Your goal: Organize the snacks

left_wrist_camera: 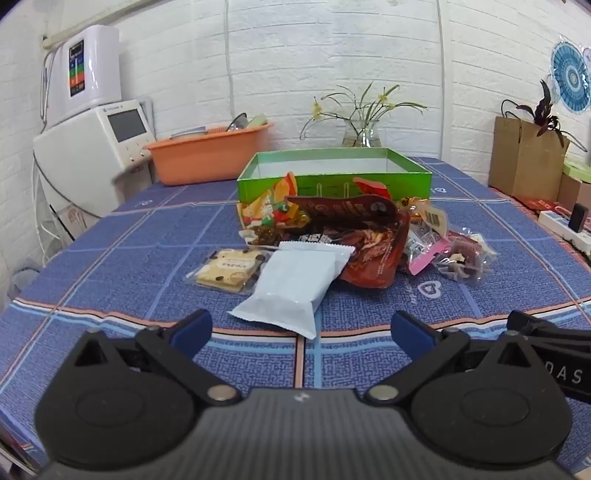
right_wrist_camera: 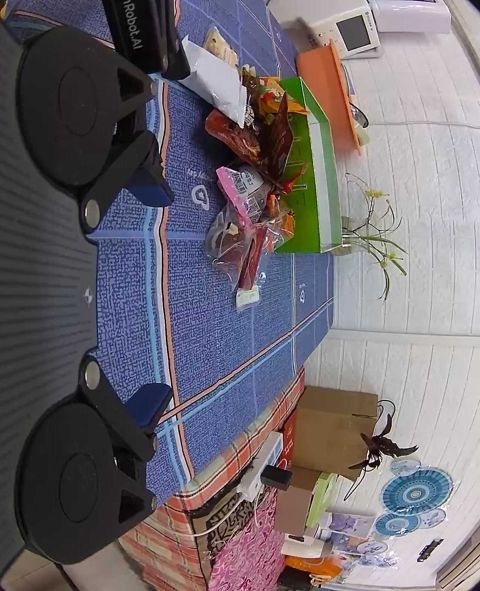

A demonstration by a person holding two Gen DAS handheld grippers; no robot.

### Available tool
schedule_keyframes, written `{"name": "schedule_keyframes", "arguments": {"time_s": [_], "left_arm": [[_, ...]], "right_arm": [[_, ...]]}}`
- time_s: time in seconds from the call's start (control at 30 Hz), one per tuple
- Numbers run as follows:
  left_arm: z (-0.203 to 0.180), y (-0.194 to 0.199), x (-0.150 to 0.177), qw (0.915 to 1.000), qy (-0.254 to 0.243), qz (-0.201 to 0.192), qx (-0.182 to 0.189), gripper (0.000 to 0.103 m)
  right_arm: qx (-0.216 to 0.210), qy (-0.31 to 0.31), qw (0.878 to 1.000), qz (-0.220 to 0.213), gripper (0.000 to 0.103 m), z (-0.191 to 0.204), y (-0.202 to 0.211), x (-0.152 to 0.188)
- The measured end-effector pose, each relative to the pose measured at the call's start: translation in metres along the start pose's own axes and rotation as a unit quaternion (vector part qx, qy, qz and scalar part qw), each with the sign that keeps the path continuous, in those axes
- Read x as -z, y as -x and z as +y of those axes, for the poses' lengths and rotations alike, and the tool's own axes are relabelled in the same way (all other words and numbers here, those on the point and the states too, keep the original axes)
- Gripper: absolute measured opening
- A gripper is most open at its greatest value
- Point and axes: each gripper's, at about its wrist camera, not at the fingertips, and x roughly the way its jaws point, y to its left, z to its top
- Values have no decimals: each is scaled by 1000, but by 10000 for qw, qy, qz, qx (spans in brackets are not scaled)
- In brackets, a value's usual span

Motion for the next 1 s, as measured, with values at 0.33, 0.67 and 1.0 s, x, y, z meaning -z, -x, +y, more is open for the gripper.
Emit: {"name": "schedule_keyframes", "arguments": {"time_s": [0.33, 0.67, 1.0], "left_arm": [[21, 17, 10, 9972, 644, -378, 56, 103], [9, 26, 47, 9932, 410, -162, 1079, 103], [19, 26, 25, 9990, 167, -383, 152, 103]], "right_arm": [[-44, 7, 10000, 21, 103, 3, 1, 0], [-126, -151, 9998, -72, 103, 9, 0, -3], [-4, -241, 9997, -65, 103, 3, -9, -12]]}}
